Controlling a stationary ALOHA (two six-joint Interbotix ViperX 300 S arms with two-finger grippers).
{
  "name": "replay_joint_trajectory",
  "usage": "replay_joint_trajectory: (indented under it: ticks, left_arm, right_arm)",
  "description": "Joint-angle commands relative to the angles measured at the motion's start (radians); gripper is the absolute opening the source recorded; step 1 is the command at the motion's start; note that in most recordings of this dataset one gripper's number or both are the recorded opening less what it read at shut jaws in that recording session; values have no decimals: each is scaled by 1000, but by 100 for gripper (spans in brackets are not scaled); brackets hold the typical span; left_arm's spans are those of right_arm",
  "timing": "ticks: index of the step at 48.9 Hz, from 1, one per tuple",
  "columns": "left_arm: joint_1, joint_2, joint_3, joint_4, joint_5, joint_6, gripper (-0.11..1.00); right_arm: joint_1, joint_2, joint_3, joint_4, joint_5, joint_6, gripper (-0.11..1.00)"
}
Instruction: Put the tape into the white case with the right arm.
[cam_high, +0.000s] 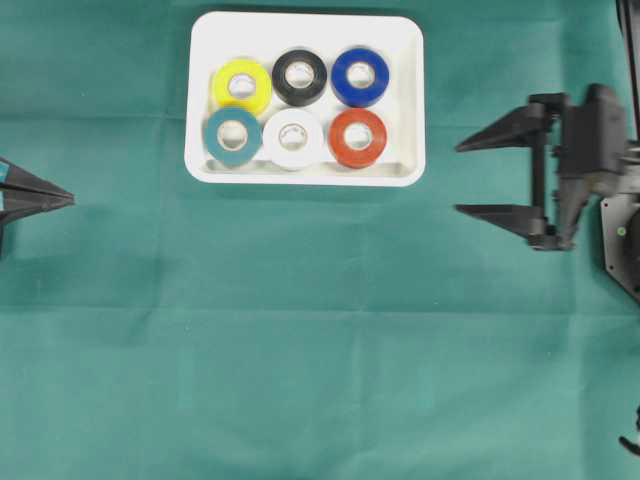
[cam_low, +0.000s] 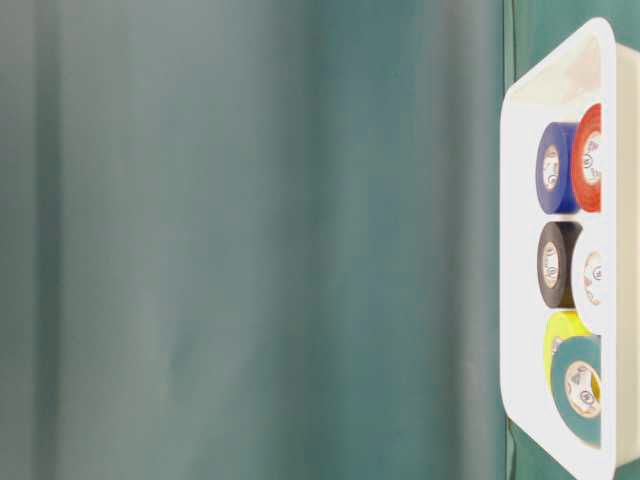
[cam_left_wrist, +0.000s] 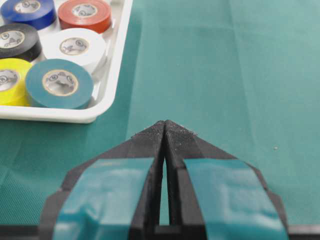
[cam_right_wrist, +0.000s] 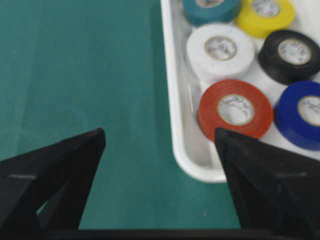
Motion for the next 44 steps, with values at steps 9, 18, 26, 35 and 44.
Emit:
replay_joint_trajectory:
  ticks: [9,18,26,35,44]
  left_arm:
    - [3,9,-12,-2,-5,-2,1]
    - [3,9,-12,-2,-6,0,1]
    - [3,9,-14,-2,-5,-2,1]
    - [3,8,-14,-2,-6,0,1]
    - [5,8,-12,-2,-6,3,1]
  right_arm:
    - [3,-281,124,6,87,6,63]
    - [5,-370,209,5,103,6,63]
    - [18,-376,256,2,86,3,63]
    - [44,-374,299,0,6,3,63]
    - [51,-388,321,-2,-12,-3,63]
